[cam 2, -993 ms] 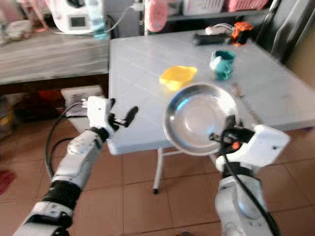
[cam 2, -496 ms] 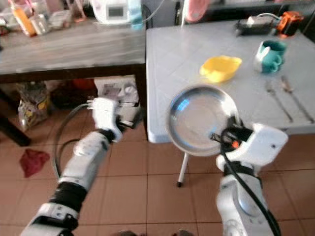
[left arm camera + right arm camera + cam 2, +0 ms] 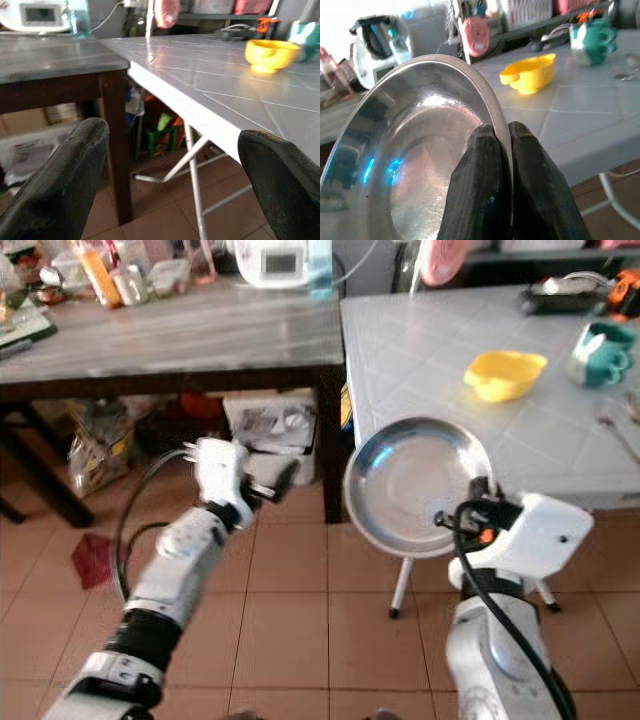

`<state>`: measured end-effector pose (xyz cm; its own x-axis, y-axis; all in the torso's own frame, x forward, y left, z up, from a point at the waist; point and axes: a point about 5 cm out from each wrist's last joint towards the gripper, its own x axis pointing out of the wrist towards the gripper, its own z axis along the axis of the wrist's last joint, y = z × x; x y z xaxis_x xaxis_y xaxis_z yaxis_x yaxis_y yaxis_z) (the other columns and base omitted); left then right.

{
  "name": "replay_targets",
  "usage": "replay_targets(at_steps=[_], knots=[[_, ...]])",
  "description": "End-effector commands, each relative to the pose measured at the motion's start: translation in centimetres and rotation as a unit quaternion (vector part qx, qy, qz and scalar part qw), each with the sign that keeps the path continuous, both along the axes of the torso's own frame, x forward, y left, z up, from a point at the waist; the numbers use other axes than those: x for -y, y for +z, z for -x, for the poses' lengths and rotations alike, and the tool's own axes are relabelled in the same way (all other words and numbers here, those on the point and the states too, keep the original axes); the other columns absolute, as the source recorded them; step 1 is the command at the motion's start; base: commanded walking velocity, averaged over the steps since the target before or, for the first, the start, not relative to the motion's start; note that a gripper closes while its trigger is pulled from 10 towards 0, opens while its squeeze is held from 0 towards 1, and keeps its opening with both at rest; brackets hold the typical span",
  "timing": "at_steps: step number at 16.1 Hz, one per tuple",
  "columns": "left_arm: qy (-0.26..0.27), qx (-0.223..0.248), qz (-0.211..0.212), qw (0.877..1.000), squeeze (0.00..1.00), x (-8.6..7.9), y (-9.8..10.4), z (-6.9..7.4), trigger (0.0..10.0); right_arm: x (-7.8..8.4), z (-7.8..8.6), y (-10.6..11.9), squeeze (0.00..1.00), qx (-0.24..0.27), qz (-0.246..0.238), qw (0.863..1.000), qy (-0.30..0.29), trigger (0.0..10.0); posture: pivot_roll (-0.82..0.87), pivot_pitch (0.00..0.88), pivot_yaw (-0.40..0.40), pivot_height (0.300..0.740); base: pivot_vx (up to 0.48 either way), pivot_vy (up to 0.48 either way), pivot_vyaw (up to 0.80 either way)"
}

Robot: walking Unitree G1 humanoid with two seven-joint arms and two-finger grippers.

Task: Setting the table

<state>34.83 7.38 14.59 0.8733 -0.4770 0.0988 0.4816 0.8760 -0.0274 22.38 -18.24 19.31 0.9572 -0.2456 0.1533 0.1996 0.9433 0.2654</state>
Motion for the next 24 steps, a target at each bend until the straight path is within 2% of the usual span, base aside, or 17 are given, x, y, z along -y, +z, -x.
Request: replay_targets(at_steps=[1,7,10,13,15,18,20,24], knots=[[0.018,-0.002,-0.009,1.0,0.0,-1.2,-0.2,-0.2,10.0,-0.5,0.0,0.3,0.0,0.01,-0.007,1.0,0.01,10.0,-0.04,0.093,0.053,0.714,0.0,0.352,0.0],[0.015,0.001,-0.011,1.0,0.0,-0.8,-0.3,-0.2,10.0,-0.4,-0.2,0.2,0.0,0.009,-0.002,1.0,0.01,10.0,-0.03,0.088,0.054,0.714,0.0,0.392,0.0],[0.021,0.014,-0.016,1.0,0.0,-0.9,-0.2,-0.1,10.0,-0.3,-0.1,0.2,0.0,0.008,-0.002,1.0,0.008,10.0,-0.04,0.086,0.053,0.714,0.0,0.0,0.0],[0.069,0.034,-0.026,0.997,0.0,-1.7,0.1,-0.3,10.0,-0.2,-0.2,0.3,0.0,0.011,0.006,1.0,0.008,10.0,-0.03,0.084,0.047,0.714,0.0,0.0,0.0],[0.118,0.034,-0.039,0.992,0.0,-3.5,-0.2,-0.5,10.0,0.1,-0.1,0.2,0.0,0.007,0.01,1.0,0.006,10.0,-0.03,0.083,0.036,0.714,0.0,0.0,0.0],[0.144,0.018,-0.05,0.988,0.0,-5.2,-1.3,-0.1,10.0,0.6,0.0,-0.3,0.0,-0.003,0.015,1.0,0.006,10.0,-0.02,0.088,0.018,0.714,0.0,0.0,0.0],[0.153,0.009,-0.043,0.987,0.0,-5.5,-1.5,-0.1,10.0,0.6,-0.1,-0.4,0.0,-0.003,0.015,1.0,0.006,10.0,-0.02,0.089,0.017,0.714,0.0,0.0,0.0],[0.148,0.009,-0.032,0.988,0.0,-4.8,-1.3,-0.2,10.0,0.8,-0.3,-0.4,0.0,0.0,0.015,1.0,0.003,10.0,-0.02,0.09,0.028,0.714,0.0,0.0,0.0]])
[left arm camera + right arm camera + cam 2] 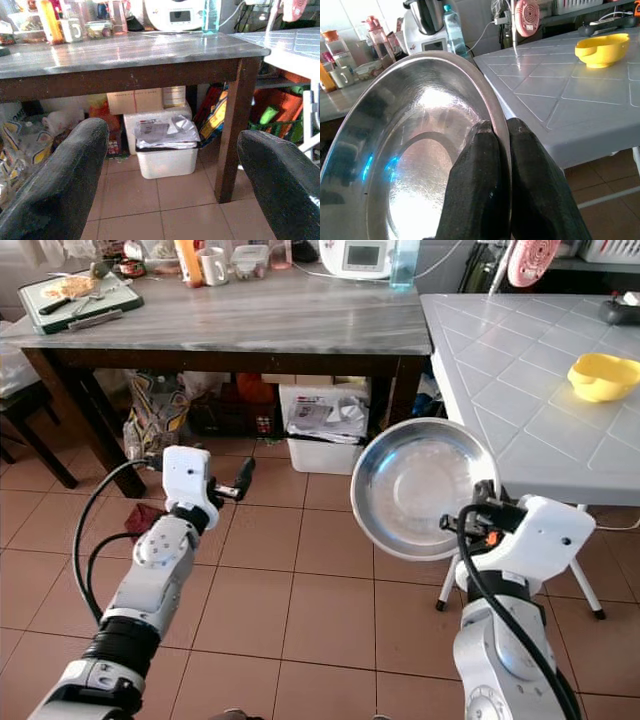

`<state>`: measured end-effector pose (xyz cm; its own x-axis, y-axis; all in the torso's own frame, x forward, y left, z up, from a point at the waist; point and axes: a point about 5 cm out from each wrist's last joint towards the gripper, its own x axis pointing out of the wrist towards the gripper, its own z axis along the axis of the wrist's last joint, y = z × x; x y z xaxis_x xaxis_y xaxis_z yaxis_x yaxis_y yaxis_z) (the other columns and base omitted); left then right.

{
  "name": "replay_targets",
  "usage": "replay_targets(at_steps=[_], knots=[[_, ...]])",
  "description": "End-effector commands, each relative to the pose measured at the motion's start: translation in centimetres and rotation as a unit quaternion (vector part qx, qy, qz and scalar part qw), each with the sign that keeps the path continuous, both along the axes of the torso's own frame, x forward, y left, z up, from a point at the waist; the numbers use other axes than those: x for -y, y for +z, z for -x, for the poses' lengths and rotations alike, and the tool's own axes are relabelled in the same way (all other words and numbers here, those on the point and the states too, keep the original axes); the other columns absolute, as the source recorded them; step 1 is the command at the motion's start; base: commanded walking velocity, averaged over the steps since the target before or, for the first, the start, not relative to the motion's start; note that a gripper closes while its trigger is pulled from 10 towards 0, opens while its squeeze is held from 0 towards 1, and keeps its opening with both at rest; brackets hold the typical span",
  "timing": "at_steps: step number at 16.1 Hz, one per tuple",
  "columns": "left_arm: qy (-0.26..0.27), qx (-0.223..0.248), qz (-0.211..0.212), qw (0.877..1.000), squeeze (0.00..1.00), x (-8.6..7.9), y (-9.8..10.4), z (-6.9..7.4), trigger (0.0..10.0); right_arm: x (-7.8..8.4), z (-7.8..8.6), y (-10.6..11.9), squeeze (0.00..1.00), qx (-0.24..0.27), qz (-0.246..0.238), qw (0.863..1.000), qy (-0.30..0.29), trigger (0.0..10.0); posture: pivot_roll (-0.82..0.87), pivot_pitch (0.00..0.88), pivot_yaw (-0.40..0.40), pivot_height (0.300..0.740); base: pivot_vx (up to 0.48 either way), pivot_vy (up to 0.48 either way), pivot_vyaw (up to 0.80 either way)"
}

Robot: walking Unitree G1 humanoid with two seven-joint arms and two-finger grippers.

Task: Setting the table

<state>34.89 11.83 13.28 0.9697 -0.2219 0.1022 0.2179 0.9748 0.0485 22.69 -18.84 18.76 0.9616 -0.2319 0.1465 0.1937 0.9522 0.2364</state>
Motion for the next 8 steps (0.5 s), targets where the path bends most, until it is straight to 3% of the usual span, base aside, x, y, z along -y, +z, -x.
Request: replay_targets(at_steps=[1,5,8], knots=[[0.001,-0.006,0.007,1.0,0.0,-0.1,0.1,-0.2,10.0,0.3,0.0,0.2,0.0,0.009,0.002,1.0,-0.005,10.0,-0.03,0.092,0.035,0.714,0.0,0.0,0.0],[-0.027,-0.001,0.012,1.0,0.0,0.7,0.6,-0.5,10.0,0.6,0.2,0.4,0.0,0.013,0.015,1.0,-0.016,10.0,-0.04,0.095,0.047,0.714,0.0,0.0,0.0],[-0.037,0.001,0.014,0.999,0.0,1.3,0.9,-0.7,10.0,0.7,0.2,0.4,0.0,0.012,0.018,1.0,-0.018,10.0,-0.04,0.094,0.048,0.714,0.29,0.0,0.0]])
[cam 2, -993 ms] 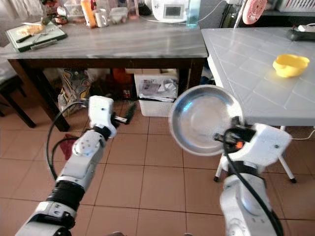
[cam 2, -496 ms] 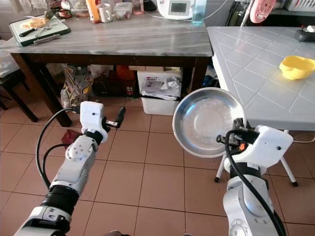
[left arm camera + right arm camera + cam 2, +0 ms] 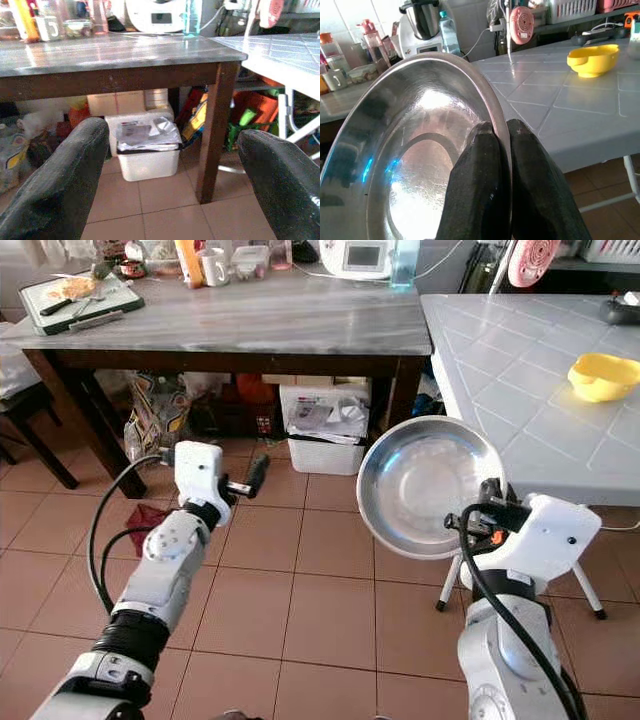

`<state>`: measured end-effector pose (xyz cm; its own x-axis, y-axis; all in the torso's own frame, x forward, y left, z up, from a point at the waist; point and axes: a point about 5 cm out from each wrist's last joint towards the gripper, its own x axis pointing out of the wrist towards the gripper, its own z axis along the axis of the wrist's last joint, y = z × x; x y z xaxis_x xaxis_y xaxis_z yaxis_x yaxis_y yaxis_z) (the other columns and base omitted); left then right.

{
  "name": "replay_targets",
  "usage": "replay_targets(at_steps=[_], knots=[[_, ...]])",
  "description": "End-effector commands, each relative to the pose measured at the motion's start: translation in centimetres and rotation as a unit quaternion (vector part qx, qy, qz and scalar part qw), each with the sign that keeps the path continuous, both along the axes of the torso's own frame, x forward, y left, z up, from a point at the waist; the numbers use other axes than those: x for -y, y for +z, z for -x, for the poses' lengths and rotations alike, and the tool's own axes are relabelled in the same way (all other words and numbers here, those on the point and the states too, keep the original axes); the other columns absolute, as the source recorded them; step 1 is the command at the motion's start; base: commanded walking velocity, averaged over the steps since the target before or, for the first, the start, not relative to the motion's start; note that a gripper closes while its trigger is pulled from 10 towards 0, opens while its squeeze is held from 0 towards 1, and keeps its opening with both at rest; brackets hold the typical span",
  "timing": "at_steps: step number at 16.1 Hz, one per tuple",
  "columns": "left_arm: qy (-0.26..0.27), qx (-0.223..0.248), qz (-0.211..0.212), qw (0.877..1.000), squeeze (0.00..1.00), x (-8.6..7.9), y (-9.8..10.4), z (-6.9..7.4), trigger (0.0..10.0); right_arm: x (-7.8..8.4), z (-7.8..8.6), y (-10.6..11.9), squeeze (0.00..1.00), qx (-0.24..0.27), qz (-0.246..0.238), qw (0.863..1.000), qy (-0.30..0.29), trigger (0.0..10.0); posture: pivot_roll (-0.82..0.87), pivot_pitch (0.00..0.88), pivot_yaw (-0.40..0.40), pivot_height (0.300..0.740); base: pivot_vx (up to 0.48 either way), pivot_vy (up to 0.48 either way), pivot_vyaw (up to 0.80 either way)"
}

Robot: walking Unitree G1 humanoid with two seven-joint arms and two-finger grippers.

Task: Setting the table

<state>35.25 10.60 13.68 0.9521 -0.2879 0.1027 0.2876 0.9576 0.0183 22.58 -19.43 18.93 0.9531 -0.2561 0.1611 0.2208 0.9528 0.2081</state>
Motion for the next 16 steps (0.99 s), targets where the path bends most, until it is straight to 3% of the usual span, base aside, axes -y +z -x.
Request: replay_targets(at_steps=[1,16], knots=[[-0.003,0.006,0.0,1.0,0.0,0.15,0.49,-0.29,10.0,0.12,0.08,0.25,0.0,0.009,0.001,1.0,-0.004,10.0,-0.04,0.093,0.049,0.714,0.39,0.0,0.0],[-0.019,0.002,0.005,1.0,0.0,0.87,0.39,-0.2,10.0,0.11,0.07,-0.07,0.0,0.006,0.004,1.0,-0.004,10.0,-0.04,0.091,0.051,0.714,0.445,0.0,0.0]])
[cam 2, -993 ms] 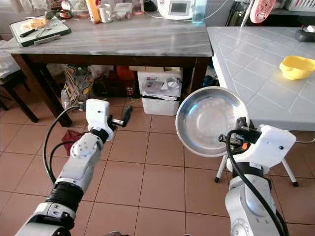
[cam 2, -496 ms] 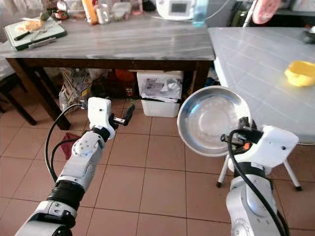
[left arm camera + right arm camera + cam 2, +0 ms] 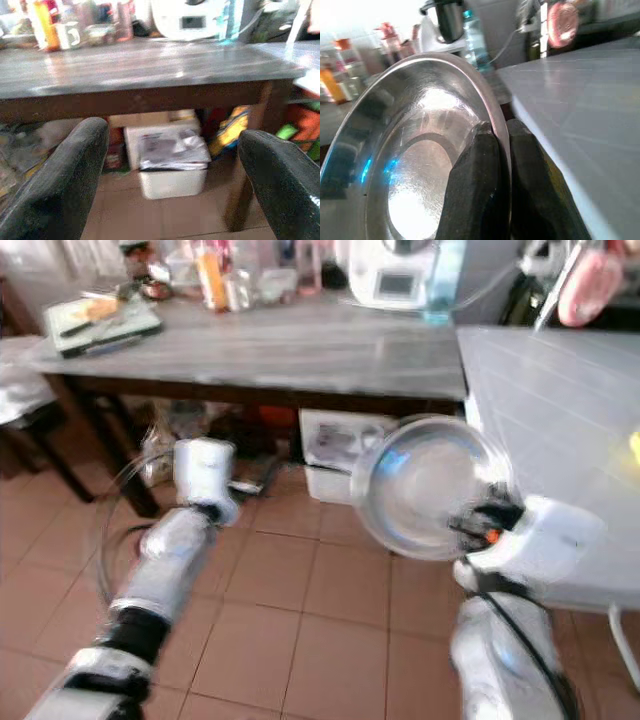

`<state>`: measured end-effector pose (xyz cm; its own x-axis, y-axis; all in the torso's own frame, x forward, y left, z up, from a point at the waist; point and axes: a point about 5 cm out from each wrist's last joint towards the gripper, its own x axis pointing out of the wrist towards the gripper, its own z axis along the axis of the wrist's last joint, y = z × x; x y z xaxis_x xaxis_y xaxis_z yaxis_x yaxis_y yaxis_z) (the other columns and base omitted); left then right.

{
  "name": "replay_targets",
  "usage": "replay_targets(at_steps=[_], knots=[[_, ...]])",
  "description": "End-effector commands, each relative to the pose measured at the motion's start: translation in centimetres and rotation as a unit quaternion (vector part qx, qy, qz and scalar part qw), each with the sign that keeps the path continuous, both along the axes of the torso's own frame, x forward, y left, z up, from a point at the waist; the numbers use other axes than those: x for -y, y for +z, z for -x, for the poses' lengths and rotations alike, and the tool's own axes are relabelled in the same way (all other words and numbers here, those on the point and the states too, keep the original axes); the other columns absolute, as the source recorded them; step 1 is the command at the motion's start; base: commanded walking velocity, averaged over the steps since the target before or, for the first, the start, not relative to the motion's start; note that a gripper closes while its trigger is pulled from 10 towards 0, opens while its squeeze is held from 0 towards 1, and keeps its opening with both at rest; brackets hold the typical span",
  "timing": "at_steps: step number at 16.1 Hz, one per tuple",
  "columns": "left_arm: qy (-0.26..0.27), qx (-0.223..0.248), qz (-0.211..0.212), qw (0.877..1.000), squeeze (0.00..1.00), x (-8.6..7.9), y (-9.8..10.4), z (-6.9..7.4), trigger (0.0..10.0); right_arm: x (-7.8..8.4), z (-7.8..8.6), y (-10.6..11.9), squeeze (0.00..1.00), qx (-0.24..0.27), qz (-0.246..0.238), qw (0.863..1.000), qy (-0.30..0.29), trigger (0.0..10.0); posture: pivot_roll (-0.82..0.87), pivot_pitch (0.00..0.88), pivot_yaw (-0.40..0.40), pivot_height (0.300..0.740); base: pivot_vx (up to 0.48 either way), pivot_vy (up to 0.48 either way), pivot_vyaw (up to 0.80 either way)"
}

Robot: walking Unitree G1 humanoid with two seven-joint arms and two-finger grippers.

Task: Setting the table

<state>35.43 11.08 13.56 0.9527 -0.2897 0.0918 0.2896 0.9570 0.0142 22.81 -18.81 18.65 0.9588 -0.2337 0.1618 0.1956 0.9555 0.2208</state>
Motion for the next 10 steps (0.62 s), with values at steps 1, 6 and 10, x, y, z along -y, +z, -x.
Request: replay_targets(at_steps=[1,6,10], knots=[[-0.019,0.008,0.005,1.0,0.0,1.42,0.54,-0.04,10.0,0.73,0.21,0.16,0.0,0.003,0.014,1.0,-0.016,10.0,-0.04,0.088,0.05,0.714,0.461,0.0,0.0],[-0.021,0.012,0.004,1.0,0.0,1.67,0.7,-0.16,10.0,0.68,0.06,0.14,0.0,0.004,0.019,1.0,-0.012,10.0,-0.04,0.079,0.049,0.714,0.46,0.0,0.0],[-0.023,0.01,0.006,1.0,0.0,1.87,0.61,-0.07,10.0,0.52,0.11,0.14,0.0,0.006,0.019,1.0,-0.007,10.0,-0.04,0.081,0.049,0.714,0.458,0.0,0.0]])
